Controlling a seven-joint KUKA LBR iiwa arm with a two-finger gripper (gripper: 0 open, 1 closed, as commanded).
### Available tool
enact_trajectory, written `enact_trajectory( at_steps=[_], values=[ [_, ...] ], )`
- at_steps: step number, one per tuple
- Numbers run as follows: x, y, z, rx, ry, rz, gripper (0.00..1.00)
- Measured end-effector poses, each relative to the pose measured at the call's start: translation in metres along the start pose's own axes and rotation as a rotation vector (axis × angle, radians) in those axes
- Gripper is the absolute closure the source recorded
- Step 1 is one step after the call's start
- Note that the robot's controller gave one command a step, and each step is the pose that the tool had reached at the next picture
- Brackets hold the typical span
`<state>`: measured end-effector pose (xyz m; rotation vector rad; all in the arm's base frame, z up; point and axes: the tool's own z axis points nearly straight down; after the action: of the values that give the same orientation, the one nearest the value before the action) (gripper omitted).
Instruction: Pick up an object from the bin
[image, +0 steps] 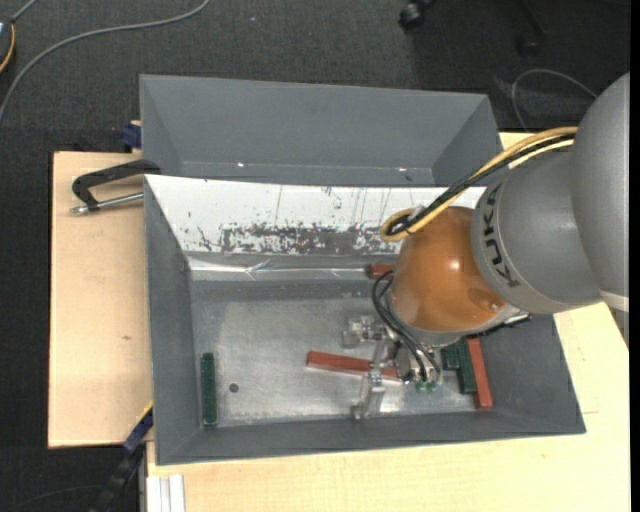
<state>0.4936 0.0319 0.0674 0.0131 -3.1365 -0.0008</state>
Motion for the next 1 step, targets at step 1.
enact_trajectory(
  at_steps=[1],
  values=[
    [-0.0003, 0.0006, -0.0003, 0.000, -0.004, 0.000, 0.00]
  ],
)
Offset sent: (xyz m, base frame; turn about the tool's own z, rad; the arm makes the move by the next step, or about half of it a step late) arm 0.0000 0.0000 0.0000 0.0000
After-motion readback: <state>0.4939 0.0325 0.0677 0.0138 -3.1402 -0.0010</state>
